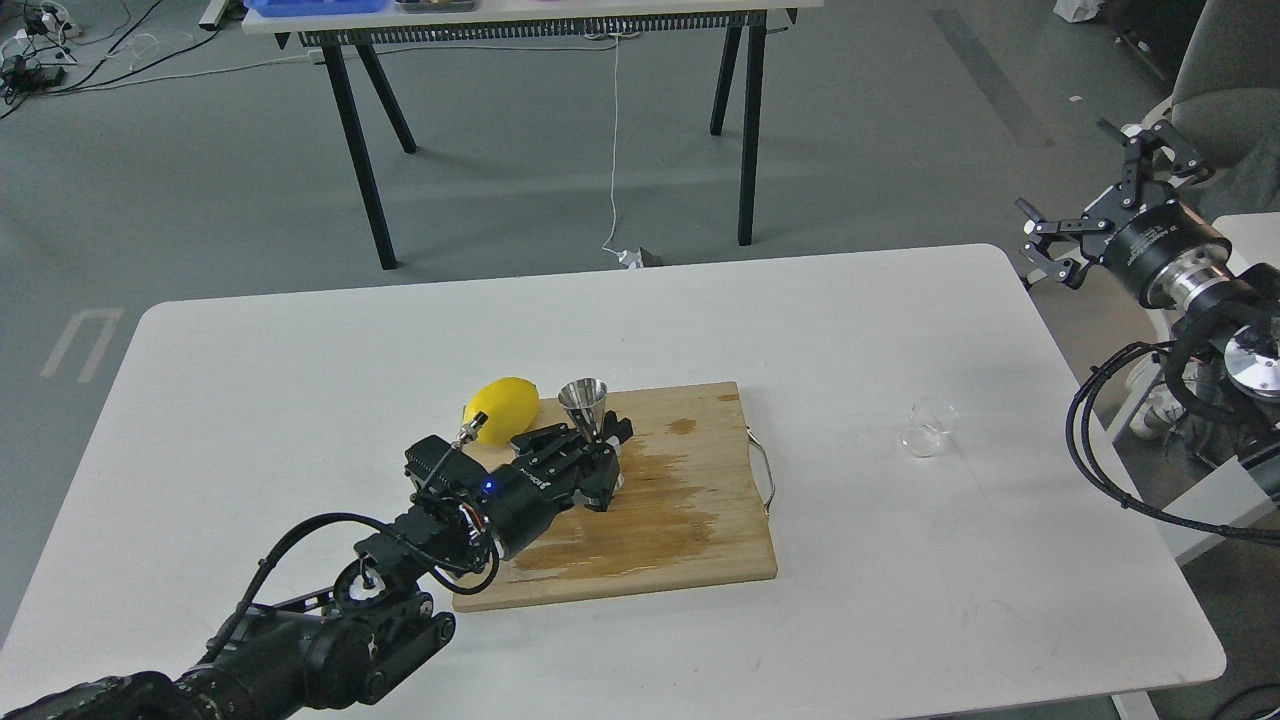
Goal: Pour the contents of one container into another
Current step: 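Lower the jigger onto the cutting board beside the lemon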
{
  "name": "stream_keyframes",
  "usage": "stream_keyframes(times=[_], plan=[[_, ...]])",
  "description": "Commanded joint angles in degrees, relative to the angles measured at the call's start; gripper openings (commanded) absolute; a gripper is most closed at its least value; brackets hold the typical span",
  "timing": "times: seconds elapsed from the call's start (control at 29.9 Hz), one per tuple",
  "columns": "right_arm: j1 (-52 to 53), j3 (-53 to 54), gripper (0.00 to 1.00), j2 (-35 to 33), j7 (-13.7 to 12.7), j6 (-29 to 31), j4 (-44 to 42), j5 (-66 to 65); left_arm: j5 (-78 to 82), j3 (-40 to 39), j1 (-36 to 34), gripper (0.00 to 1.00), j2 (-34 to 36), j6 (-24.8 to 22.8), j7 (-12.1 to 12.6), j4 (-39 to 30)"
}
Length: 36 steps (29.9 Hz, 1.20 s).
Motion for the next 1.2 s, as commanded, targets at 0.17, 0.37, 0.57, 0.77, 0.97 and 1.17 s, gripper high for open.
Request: stream_keyframes(times=[0.17, 0.37, 0.57, 0.77, 0.97, 1.17], plan=[[0.07, 0.00, 0.99, 0.28, 0.06, 0.00, 0.05, 0.00, -0.08, 0.08, -0.02, 0.30, 0.00, 0.00, 0.00, 0.00], [-0.01, 0.00, 0.99, 0.28, 0.06, 0.00, -0.03, 0.00, -0.08, 0.26, -0.02, 0.32, 0.00, 0.00, 0.00, 0.00], [-0.01, 0.00, 0.99, 0.28, 0.06, 0.00, 0.05, 0.00, -0.08, 0.79, -0.02, 0.35, 0.00, 0.00, 0.00, 0.00], [-0.19, 0.08, 0.99, 0.28, 0.06, 0.00, 0.05, 0.08, 0.01, 0.87, 0.07, 0.47, 0.00, 0.00, 0.00, 0.00], [-0.28, 0.08, 0.99, 0.28, 0.06, 0.00, 0.05, 0.08, 0.01, 0.96, 0.07, 0.73, 0.00, 0.00, 0.00, 0.00], [-0.63, 0.00, 0.99, 0.37, 0.06, 0.00, 0.05, 0.08, -0.08, 1.14, 0.50, 0.87, 0.00, 0.00, 0.00, 0.00]])
